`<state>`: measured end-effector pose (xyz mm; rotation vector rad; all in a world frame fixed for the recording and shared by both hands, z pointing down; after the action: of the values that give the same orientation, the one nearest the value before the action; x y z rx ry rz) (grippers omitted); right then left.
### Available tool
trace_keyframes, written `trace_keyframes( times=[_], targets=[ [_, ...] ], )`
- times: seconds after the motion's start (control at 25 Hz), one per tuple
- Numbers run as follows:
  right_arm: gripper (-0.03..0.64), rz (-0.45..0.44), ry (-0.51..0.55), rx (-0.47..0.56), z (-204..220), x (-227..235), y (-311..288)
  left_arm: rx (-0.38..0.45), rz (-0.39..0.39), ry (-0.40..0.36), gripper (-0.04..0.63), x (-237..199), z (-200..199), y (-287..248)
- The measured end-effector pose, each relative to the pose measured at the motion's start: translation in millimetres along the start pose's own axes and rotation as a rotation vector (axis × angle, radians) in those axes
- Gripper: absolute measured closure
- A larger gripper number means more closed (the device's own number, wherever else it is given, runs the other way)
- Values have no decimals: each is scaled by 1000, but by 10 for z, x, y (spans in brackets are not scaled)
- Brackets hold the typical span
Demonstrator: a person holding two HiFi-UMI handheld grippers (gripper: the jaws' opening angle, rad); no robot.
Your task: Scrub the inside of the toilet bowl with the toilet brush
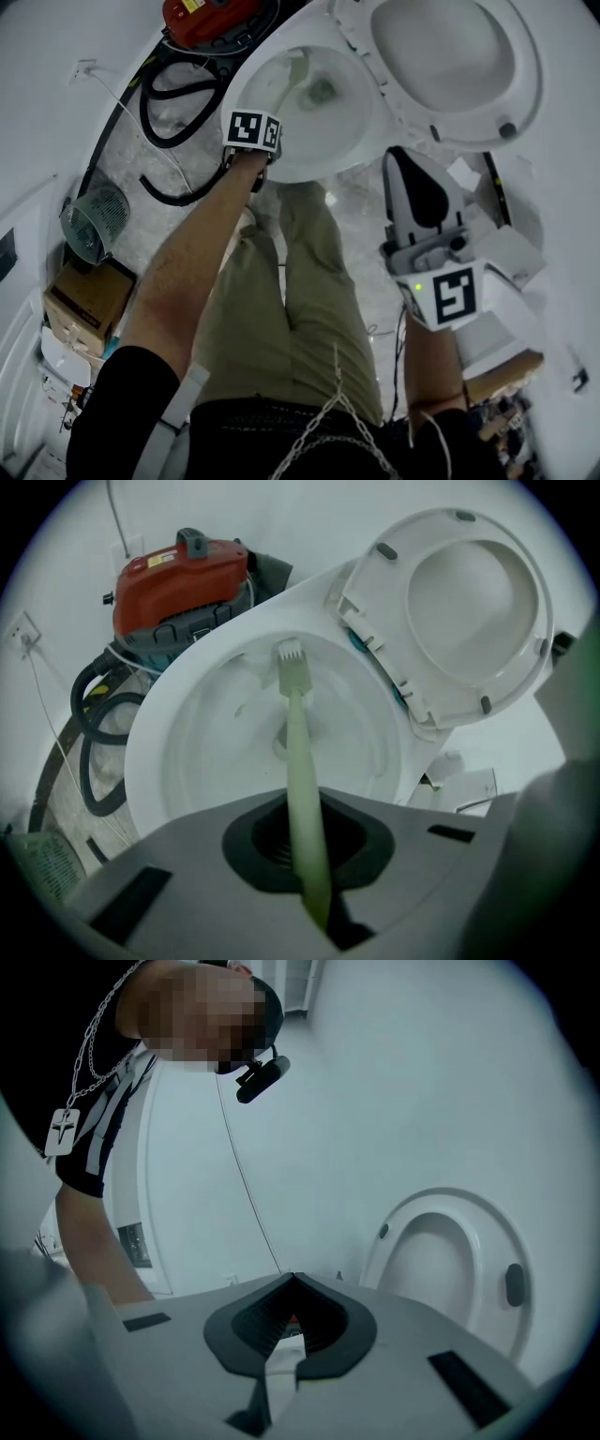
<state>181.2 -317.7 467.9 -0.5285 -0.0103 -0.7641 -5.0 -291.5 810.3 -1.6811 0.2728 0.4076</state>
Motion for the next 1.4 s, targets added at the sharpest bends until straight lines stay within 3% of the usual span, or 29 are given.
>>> trace_keyframes(
  times=[0.52, 0.96, 1.4],
  targets=[
    [614, 16, -48, -18, 174, 53, 162, -58, -90, -256, 594, 452, -165, -196],
    [614, 29, -85, -9, 198, -129, 268, -215, -141, -593, 595, 746, 375, -471],
    [614, 11, -50, -12, 188, -319, 233, -310, -79, -625, 595, 776, 1032, -508]
  ],
)
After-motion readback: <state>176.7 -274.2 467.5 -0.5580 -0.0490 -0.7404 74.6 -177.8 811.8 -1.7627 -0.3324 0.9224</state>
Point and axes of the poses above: the fingertips, and each gripper's own axes: y backward along the fingers, x to its right, z out of its underside, the point moved 4 cm from there along y, backward along the fingers, and after that the axes turned 9 degrees about -x, right-handed, at the moved point
